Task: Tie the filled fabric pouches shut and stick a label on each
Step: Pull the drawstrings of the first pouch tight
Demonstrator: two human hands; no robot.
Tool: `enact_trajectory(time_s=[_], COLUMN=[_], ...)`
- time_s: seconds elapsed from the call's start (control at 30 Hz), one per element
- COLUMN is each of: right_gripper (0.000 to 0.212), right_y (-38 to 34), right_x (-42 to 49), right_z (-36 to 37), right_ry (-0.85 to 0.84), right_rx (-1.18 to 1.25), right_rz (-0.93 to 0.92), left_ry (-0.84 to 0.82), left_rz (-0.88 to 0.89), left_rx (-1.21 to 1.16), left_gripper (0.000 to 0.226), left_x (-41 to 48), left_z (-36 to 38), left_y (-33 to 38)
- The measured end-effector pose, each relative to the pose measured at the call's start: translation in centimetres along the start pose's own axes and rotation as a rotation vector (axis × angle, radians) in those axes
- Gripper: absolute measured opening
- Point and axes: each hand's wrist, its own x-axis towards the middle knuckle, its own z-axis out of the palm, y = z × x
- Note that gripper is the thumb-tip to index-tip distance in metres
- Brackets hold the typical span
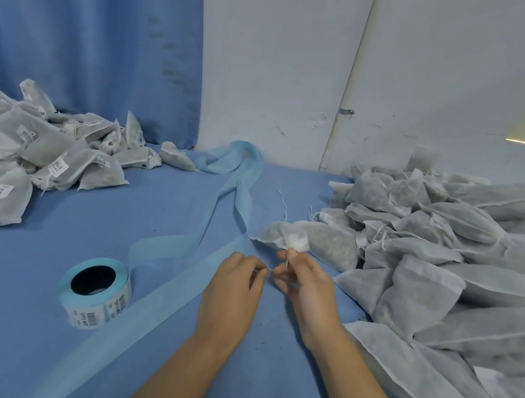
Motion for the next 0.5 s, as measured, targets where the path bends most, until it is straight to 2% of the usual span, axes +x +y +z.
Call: enact_trajectory(time_s=[0.17, 0.23, 0.3, 0.33, 0.4, 0.5], right_gripper=[0.029, 0.027, 0.023, 0.022, 0.018, 0.044], right_y=[-0.1, -0.2, -0.1, 0.0, 0.2, 0.2], right_x=[-0.1, -0.1, -0.1, -0.2, -0.5, -0.9], right_z=[-0.9, -1.2, -1.0, -0.8, -0.6, -0.4], right_ry=[0.099, 0.129, 0.124, 0.118, 0.104, 0.033], right_rx=[-0.912, -1.191, -1.406, -1.472, -1.491, -1.410], right_rz=[-0.371, -0.454, -0.522, -0.552, -0.611, -0.631], left_ry=[-0.022, -0.003, 0.026, 0.020, 0.020, -0.019], left_rz=[0.044, 0.066, 0.141, 0.186, 0.247, 0.215], left_rx=[0.201, 0.226, 0.230, 0.230, 0.247, 0.128], left_gripper=[0.021, 0.021, 0.009, 0.003, 0.015, 0.021], left_x=[-0.2, -0.2, -0.3, -0.4, -0.6, -0.4], left_z=[-0.6, -0.8, -1.1, -1.3, -1.2, -0.8], left_y=[0.1, 0.3, 1.0, 1.3, 1.8, 1.7])
